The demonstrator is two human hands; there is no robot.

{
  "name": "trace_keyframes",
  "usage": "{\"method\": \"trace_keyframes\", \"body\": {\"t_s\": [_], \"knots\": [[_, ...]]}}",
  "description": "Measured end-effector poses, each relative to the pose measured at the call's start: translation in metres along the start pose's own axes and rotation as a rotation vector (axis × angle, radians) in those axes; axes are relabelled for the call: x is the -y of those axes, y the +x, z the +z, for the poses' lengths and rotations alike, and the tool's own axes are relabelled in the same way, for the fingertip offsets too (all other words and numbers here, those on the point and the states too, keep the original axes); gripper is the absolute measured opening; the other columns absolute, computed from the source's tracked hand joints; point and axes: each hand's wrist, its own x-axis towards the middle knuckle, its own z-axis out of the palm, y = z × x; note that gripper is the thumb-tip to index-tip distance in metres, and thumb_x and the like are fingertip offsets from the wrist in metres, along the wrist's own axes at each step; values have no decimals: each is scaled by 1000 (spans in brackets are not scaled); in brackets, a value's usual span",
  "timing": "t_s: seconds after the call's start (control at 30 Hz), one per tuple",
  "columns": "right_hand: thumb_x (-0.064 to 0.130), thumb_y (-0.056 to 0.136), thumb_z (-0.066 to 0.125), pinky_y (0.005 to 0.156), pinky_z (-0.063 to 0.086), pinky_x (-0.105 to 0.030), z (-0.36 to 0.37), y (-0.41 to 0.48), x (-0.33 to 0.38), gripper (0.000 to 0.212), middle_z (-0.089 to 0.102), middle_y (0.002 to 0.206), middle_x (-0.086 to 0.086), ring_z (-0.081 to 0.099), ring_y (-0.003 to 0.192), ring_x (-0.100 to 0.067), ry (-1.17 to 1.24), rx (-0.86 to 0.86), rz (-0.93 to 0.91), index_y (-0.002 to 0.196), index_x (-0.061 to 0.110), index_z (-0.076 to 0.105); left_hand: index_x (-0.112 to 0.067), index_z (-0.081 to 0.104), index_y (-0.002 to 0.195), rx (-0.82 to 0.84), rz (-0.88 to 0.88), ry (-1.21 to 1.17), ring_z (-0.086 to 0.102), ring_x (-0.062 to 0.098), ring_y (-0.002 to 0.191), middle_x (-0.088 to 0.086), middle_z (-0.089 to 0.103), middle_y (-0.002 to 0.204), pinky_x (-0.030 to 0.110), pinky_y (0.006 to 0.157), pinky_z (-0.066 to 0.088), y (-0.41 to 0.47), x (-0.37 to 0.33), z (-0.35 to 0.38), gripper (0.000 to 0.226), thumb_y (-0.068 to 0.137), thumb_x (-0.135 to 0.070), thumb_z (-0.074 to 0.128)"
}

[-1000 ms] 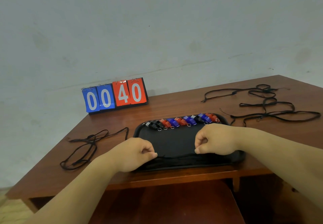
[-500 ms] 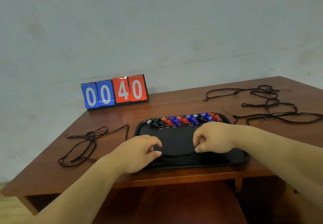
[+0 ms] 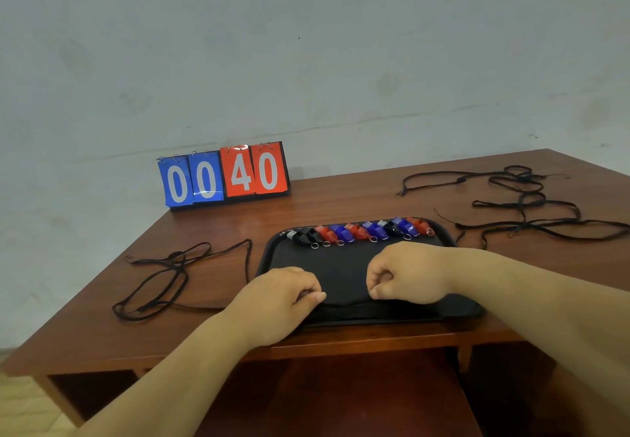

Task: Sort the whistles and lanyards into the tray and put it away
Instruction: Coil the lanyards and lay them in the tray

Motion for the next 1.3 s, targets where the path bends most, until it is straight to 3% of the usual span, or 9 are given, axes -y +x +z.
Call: {"method": "trace_keyframes", "body": {"t_s": [0.37, 0.53, 0.7, 0.87, 0.97, 1.03, 1.1, 1.2, 1.3], "knots": [[39, 99, 60, 94, 51, -30, -4, 36, 30, 18, 67, 102, 11, 62, 96, -5, -62, -132, -42, 106, 26, 71, -39, 66, 100, -150, -102, -4, 56, 0, 90, -17, 56, 99, 22, 82, 49, -16, 31, -14, 17, 101, -48, 52], [46, 96, 62, 91, 52, -30, -2, 64, 66, 18, 63, 104, 16, 59, 97, -4, -51, -214, -120, 104, 32, 70, -42, 64, 100, -185, -222, 35, 55, -2, 96, -20, 56, 102, 28, 88, 51, -47, 76, -33, 12, 99, -48, 54], [44, 95, 65, 97, 49, -31, 2, 99, 116, 26, 62, 115, 12, 57, 106, -6, -66, -174, -270, 116, 30, 70, -47, 60, 114, -129, -263, 19, 52, -3, 110, -28, 51, 113, 22, 91, 48, -83, 118, -37, 19, 97, -52, 57], [52, 92, 64, 100, 46, -40, 22, 137, 153, 40, 61, 122, 4, 49, 119, -23, -269, -81, -310, 125, 30, 68, -45, 64, 100, -146, -305, 5, 50, -6, 104, -26, 54, 103, 23, 92, 46, -98, 127, -28, 6, 95, -47, 63], [48, 94, 64, 89, 40, -41, 30, 151, 163, 22, 63, 110, 6, 48, 116, -28, -318, -28, -279, 105, 31, 72, -43, 61, 90, -187, -313, -32, 50, -6, 100, -24, 55, 98, 20, 85, 43, -99, 128, -25, 7, 96, -44, 65], [43, 96, 62, 90, 40, -44, 32, 157, 165, 16, 62, 103, 8, 49, 112, -27, -315, -18, -283, 92, 30, 71, -43, 60, 89, -181, -324, -39, 50, -7, 99, -24, 55, 98, 17, 82, 40, -99, 128, -24, 9, 97, -43, 64], [38, 99, 58, 94, 46, -44, 30, 157, 165, 17, 65, 102, 8, 56, 105, -22, -285, 1, -305, 93, 26, 69, -43, 60, 89, -186, -341, -55, 50, -6, 98, -23, 56, 98, 17, 79, 39, -99, 126, -24, 9, 98, -41, 62], [33, 102, 56, 88, 54, -35, 15, 151, 164, 14, 68, 96, 9, 63, 91, -10, -106, -49, -325, 99, 24, 67, -40, 57, 89, -226, -397, -149, 58, -1, 86, -15, 64, 87, 23, 73, 44, -100, 122, -27, 12, 101, -37, 57], [32, 101, 58, 78, 46, -18, -10, 140, 160, 10, 70, 88, 12, 64, 84, 1, 44, -150, -304, 97, 28, 66, -38, 57, 89, -301, -412, -220, 61, -1, 76, -18, 68, 83, 24, 68, 43, -95, 116, -38, 14, 102, -33, 57]]}}
